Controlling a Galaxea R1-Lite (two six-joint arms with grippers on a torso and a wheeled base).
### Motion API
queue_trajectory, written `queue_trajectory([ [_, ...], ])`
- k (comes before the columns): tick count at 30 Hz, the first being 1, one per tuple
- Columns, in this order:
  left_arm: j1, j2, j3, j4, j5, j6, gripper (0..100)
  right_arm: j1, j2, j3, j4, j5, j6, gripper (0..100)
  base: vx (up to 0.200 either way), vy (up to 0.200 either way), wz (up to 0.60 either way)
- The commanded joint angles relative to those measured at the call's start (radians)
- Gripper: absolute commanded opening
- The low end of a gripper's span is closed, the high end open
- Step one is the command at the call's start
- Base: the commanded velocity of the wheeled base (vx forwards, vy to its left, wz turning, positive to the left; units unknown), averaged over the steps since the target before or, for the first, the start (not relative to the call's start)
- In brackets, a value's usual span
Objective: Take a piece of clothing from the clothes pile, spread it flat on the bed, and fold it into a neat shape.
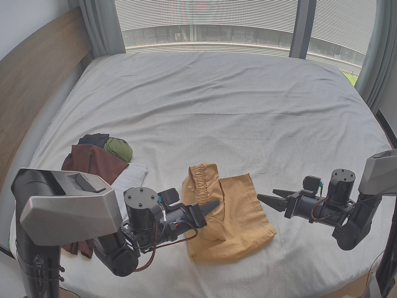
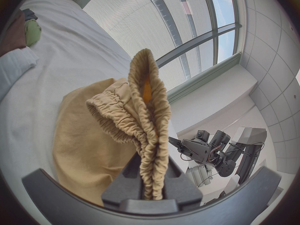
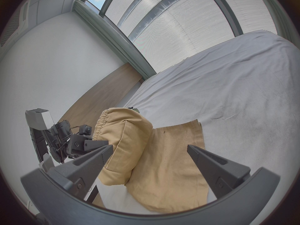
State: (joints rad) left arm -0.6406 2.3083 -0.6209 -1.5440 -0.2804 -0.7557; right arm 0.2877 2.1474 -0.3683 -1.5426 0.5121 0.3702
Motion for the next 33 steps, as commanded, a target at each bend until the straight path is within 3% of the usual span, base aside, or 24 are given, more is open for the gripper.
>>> queue_trajectory([
  [1,-0.034,0.057,-0.079,0.012,0.000,-0.001,0,-0.033,-0.001,-0.018,-0.001,0.000,0.001,100,0.000,0.000,0.00],
  [11,-0.070,0.091,-0.184,0.093,0.003,-0.002,0,-0.048,-0.001,-0.024,-0.001,0.005,0.003,100,0.000,0.000,0.00],
  [28,-0.063,0.117,-0.189,0.091,0.004,-0.001,0,-0.050,-0.001,-0.027,-0.002,0.005,0.003,100,0.000,0.000,0.00],
  [29,-0.063,0.118,-0.191,0.090,0.004,-0.001,100,-0.050,-0.001,-0.027,-0.002,0.006,0.003,100,0.000,0.000,0.00],
  [33,-0.068,0.114,-0.191,0.088,0.004,-0.001,100,-0.050,-0.001,-0.027,-0.001,0.005,0.003,100,0.000,0.000,0.00],
])
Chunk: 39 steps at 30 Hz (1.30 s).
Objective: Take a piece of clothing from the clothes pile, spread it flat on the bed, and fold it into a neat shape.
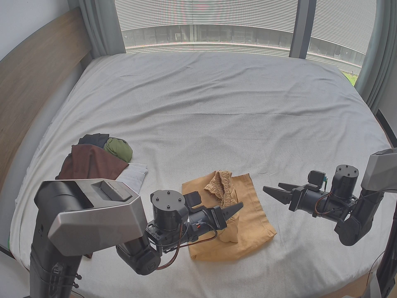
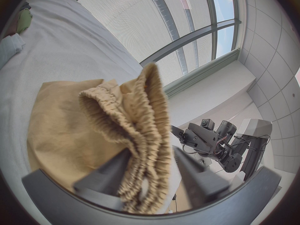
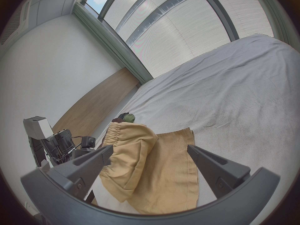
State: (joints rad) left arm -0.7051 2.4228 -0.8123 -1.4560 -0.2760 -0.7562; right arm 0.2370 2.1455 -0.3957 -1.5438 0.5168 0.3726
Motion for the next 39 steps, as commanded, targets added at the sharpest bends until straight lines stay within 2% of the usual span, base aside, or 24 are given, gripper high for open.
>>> queue_trajectory([
  [1,-0.005,0.001,0.002,0.002,0.001,0.000,100,0.001,0.001,0.000,0.001,0.000,0.000,100,0.000,0.000,0.00],
  [7,0.001,0.009,0.005,-0.001,0.041,0.000,100,0.001,0.002,0.003,0.001,0.000,0.000,100,0.000,0.000,0.00],
  [13,0.022,-0.021,0.048,-0.006,0.044,0.001,100,0.005,0.007,0.011,0.002,0.000,-0.003,100,0.000,0.000,0.00],
  [20,0.096,-0.114,0.180,-0.032,0.047,0.015,100,0.013,0.027,0.037,0.002,-0.001,-0.012,100,0.000,0.000,0.00],
  [26,0.165,-0.205,0.315,-0.086,0.047,0.063,100,0.036,0.039,0.044,0.002,-0.006,-0.014,100,0.000,0.000,0.00],
  [33,0.259,-0.380,0.437,-0.089,0.044,0.087,100,0.068,0.039,0.057,0.002,-0.015,-0.014,100,0.000,0.000,0.00],
  [39,0.288,-0.441,0.524,-0.089,0.037,0.098,100,0.073,0.066,0.055,0.002,-0.044,-0.046,100,0.000,0.000,0.00],
])
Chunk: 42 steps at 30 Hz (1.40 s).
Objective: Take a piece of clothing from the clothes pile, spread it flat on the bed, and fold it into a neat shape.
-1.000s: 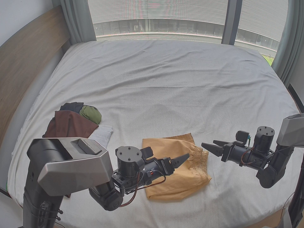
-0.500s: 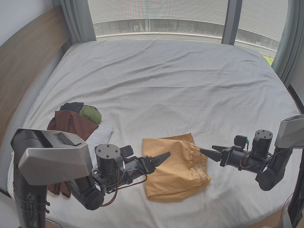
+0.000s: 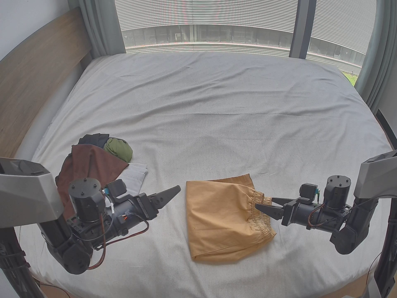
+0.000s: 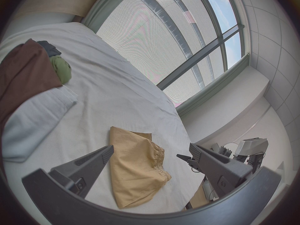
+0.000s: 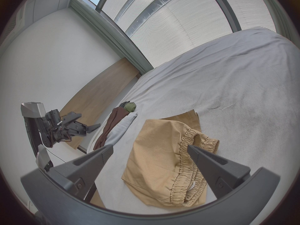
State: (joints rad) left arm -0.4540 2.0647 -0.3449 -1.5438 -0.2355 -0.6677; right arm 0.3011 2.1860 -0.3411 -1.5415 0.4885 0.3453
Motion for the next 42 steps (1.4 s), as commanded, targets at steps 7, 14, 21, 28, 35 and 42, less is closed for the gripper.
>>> queue_trajectory([
  [7,0.101,-0.080,0.112,-0.004,-0.045,0.114,100,-0.022,0.064,0.001,0.000,-0.019,-0.039,100,0.000,0.000,0.00],
  [14,0.124,-0.069,0.142,-0.004,-0.077,0.140,100,-0.085,0.163,-0.013,0.000,-0.019,-0.055,100,0.000,0.000,0.00],
  [21,0.124,-0.020,0.138,-0.005,-0.077,0.140,100,-0.097,0.278,-0.029,0.000,-0.019,-0.069,100,0.000,0.000,0.00],
  [28,0.124,-0.015,0.136,-0.005,-0.077,0.142,100,-0.080,0.333,-0.038,0.000,-0.018,-0.069,100,0.000,0.000,0.00],
  [35,0.123,-0.017,0.141,-0.005,-0.076,0.143,100,-0.002,0.348,-0.038,0.000,-0.019,-0.051,100,0.000,0.000,0.00],
  [42,0.123,-0.018,0.144,-0.005,-0.076,0.143,100,0.036,0.357,-0.061,0.000,-0.041,-0.002,100,0.000,0.000,0.00],
])
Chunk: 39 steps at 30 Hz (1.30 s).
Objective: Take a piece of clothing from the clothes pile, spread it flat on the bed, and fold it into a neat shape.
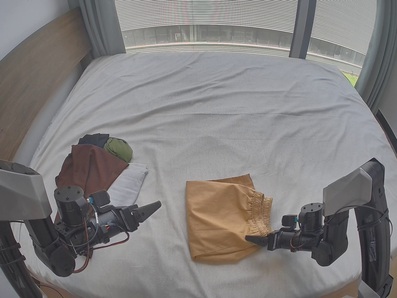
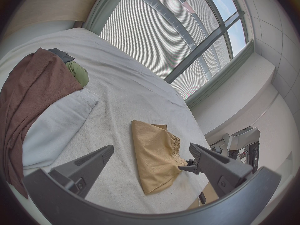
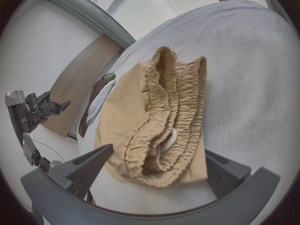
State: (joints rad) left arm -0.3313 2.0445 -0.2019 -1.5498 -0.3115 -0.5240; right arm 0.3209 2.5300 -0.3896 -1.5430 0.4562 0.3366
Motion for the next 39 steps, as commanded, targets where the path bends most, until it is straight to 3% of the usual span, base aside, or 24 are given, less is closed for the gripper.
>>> queue_trajectory([
  [1,0.001,0.003,-0.001,-0.001,0.000,-0.001,100,0.018,0.015,-0.018,0.001,-0.013,0.007,100,0.000,0.000,0.00],
  [8,-0.002,0.008,0.001,0.000,0.000,-0.002,100,0.018,0.019,-0.020,0.001,-0.019,0.009,100,0.000,0.000,0.00],
  [9,-0.002,0.008,0.001,0.000,0.000,-0.002,100,0.020,0.021,-0.020,0.001,-0.024,0.009,0,0.000,0.000,0.00],
  [18,0.000,0.006,0.001,-0.001,0.000,0.002,100,0.043,0.007,-0.020,-0.002,-0.022,0.007,0,0.000,0.000,0.00],
  [21,0.001,0.003,0.002,-0.001,0.003,0.029,100,0.044,-0.051,-0.023,-0.002,-0.008,0.009,0,0.000,0.000,0.00],
  [25,0.032,0.002,-0.001,-0.001,0.003,0.070,100,0.049,-0.172,-0.041,0.000,0.058,0.022,0,0.000,0.000,0.00],
  [31,0.058,-0.004,0.004,-0.001,0.000,0.095,100,0.090,-0.274,-0.089,0.001,0.065,0.042,0,0.000,0.000,0.00],
  [39,0.052,-0.004,0.022,-0.001,-0.006,0.095,100,0.161,-0.356,-0.232,0.007,0.072,0.150,0,0.000,0.000,0.00],
])
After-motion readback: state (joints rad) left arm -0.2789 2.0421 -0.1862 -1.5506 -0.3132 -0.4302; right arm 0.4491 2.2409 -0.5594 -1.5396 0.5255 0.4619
